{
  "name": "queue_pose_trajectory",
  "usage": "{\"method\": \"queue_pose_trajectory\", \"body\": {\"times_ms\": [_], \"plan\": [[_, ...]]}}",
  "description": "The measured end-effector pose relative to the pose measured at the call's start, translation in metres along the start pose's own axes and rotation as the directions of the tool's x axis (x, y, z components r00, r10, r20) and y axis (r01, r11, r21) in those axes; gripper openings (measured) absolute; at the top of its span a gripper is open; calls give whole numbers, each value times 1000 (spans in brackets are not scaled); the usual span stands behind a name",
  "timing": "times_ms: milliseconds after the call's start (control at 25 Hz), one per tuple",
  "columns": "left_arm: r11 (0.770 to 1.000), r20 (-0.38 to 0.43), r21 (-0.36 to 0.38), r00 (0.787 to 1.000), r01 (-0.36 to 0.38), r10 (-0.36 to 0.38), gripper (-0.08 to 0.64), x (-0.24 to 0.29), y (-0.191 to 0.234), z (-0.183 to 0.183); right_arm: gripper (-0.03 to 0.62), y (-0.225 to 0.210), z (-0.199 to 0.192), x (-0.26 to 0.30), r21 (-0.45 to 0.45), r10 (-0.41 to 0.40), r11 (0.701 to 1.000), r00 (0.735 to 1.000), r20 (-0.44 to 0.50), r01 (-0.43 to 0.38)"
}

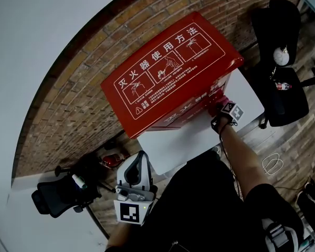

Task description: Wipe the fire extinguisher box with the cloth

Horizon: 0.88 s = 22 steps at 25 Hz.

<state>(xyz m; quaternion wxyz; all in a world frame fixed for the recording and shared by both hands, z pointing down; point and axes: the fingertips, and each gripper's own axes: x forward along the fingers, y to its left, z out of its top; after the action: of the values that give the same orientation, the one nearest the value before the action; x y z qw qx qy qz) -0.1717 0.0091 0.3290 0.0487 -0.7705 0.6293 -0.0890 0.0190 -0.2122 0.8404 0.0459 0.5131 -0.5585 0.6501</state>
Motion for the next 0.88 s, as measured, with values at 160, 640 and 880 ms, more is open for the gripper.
{"method": "queue_pose_trajectory", "body": {"times_ms": [160,640,880], "plan": [[1000,-3,-2,1000,3,-3,34,-1,2,-1,75,1,-7,-2,6,-2,1000,1000,-14,2],[1000,4,0,1000,19,-19,34,0,3,-1,75,10,-37,0,30,42,999,997,-64,-40],[1000,6,1,1000,17,-17,34,-2,6,-1,75,12,-48,1,12,50,999,997,-60,-50]]}}
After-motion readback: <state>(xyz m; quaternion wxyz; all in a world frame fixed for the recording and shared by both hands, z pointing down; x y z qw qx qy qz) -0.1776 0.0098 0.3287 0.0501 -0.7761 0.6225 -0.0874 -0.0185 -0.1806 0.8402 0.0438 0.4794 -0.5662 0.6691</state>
